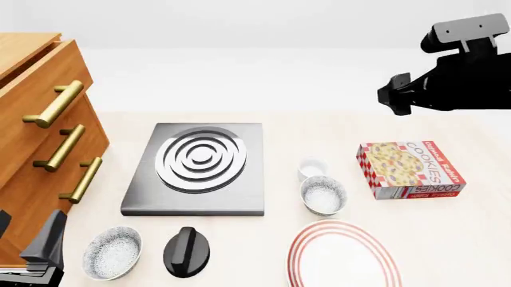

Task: Pick the akita bowl between the plate and the ramekin and place it on the plate.

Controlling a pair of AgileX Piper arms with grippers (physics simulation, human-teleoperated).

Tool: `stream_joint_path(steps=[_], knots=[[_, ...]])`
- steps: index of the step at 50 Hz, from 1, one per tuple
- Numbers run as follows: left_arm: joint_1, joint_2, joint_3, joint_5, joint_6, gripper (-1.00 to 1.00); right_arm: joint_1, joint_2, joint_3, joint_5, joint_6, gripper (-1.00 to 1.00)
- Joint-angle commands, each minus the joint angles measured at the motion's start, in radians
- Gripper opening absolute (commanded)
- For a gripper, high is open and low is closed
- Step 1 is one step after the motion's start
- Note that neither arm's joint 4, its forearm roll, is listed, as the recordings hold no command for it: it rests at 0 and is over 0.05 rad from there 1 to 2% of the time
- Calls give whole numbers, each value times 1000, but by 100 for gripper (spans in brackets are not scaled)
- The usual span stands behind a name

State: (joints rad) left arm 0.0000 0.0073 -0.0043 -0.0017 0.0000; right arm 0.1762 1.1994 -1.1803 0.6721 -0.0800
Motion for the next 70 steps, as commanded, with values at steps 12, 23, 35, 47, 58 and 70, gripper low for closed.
stream_joint_path(steps=[12,23,35,47,58,70], knots=[[0,0,0,0,0,100,11,154,139,-125,84,100],[0,0,0,0,0,100,-2,221,213,-217,132,100],[0,0,0,0,0,100,-21,283,255,-287,146,100],[0,0,0,0,0,100,3,292,275,-314,201,100],[0,0,0,0,0,100,43,282,303,-325,243,100],[0,0,0,0,0,100,59,323,347,-379,283,100]])
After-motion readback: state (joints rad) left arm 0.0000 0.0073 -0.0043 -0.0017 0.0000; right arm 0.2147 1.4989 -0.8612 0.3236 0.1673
